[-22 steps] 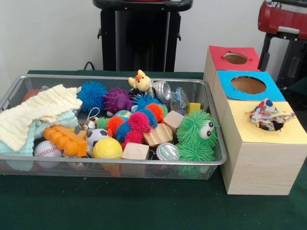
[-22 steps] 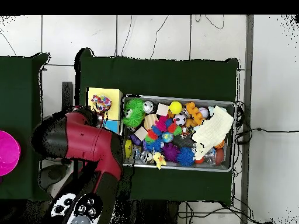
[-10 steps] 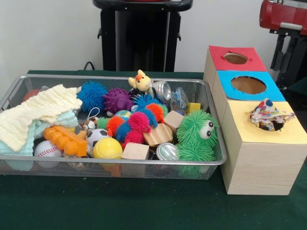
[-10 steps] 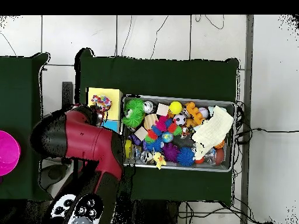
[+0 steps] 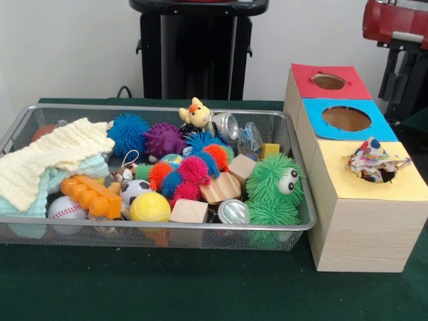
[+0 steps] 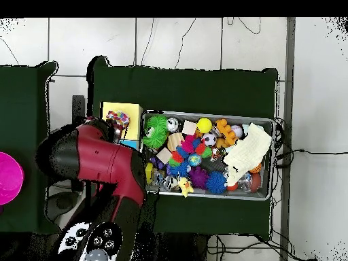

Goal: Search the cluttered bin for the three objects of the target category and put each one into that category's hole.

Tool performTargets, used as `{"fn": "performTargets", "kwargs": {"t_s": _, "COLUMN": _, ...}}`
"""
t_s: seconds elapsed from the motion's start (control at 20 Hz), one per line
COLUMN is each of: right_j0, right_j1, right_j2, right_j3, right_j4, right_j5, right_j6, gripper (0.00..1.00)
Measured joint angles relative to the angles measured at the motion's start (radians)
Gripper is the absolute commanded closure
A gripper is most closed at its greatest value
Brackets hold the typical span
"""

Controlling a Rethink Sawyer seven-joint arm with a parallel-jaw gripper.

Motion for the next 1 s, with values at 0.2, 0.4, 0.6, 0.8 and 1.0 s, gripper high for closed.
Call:
{"fn": "performTargets", "kwargs": {"t_s": 0.2, "right_j0": -0.012, "right_j1": 0.019, "right_j2": 0.000, "right_j3": -0.003, "right_j4": -0.001, "right_j5": -0.015, "right_j6": 0.000, "gripper": 1.00}}
{"fn": "performTargets", "kwargs": {"t_s": 0.4, "right_j0": -0.018, "right_j1": 0.046, "right_j2": 0.001, "right_j3": -0.003, "right_j4": -0.009, "right_j5": -0.068, "right_j6": 0.000, "gripper": 1.00}}
{"fn": "performTargets", "kwargs": {"t_s": 0.6, "right_j0": -0.023, "right_j1": 0.066, "right_j2": 0.003, "right_j3": -0.003, "right_j4": -0.019, "right_j5": -0.128, "right_j6": 0.000, "gripper": 1.00}}
{"fn": "performTargets", "kwargs": {"t_s": 0.8, "right_j0": -0.032, "right_j1": 0.083, "right_j2": 0.008, "right_j3": -0.002, "right_j4": -0.022, "right_j5": -0.189, "right_j6": 0.000, "gripper": 1.00}}
{"fn": "performTargets", "kwargs": {"t_s": 1.0, "right_j0": -0.036, "right_j1": 0.103, "right_j2": 0.008, "right_j3": -0.002, "right_j4": -0.023, "right_j5": -0.224, "right_j6": 0.000, "gripper": 1.00}}
